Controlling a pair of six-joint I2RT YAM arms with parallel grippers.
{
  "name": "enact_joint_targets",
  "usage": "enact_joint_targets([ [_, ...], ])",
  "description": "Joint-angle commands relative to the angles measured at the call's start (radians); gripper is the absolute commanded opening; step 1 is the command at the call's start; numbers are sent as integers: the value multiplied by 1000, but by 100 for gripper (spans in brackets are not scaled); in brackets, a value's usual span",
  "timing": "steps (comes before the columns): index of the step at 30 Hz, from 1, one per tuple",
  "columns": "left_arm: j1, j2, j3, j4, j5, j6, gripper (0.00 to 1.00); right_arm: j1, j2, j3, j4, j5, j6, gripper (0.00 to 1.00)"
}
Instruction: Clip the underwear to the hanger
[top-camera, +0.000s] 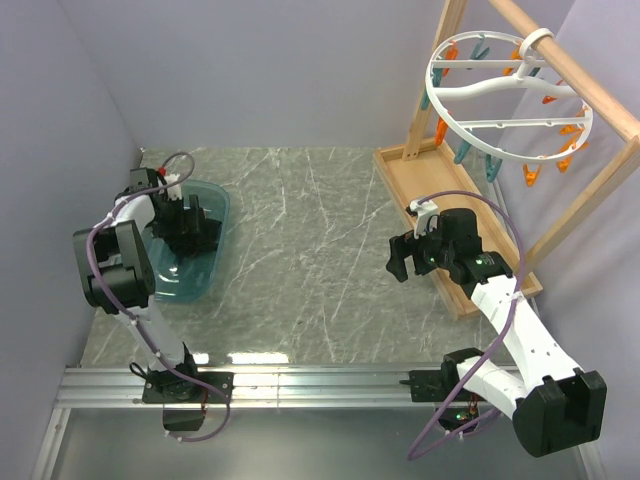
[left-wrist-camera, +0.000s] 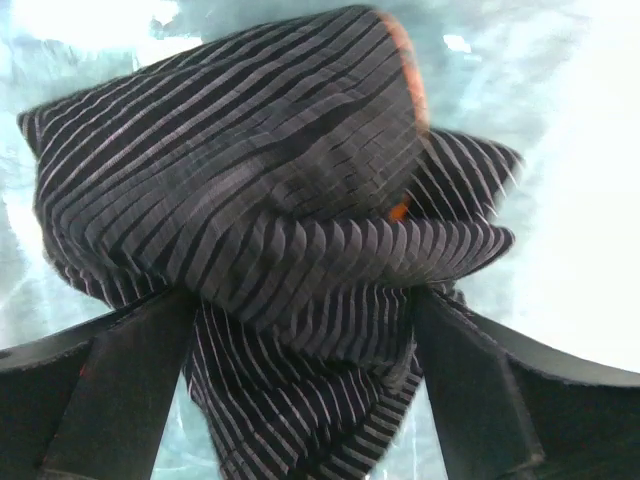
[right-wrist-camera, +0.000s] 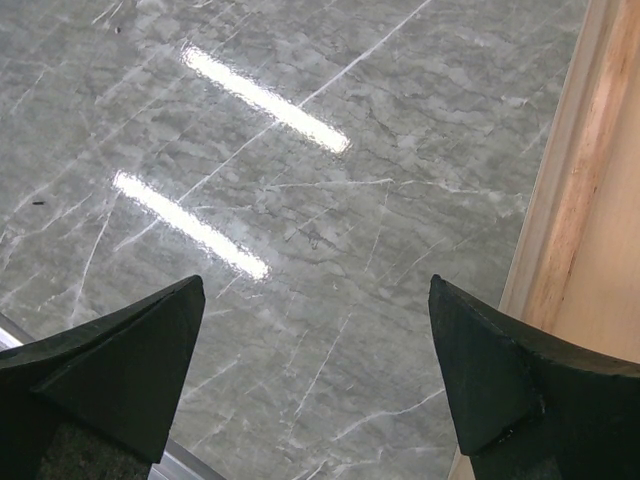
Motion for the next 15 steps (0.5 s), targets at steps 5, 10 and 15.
enact_joint_targets([
  [5,87,50,11,65,-104,-11,58,5,-14,7,17,7,-16,100],
  [10,148,53,44,32,-162,106,24,5,-13,-2,24,-6,-16,100],
  [15,148,24,138,-4,-172,180,0,5,-10,2,24,-9,-16,100],
])
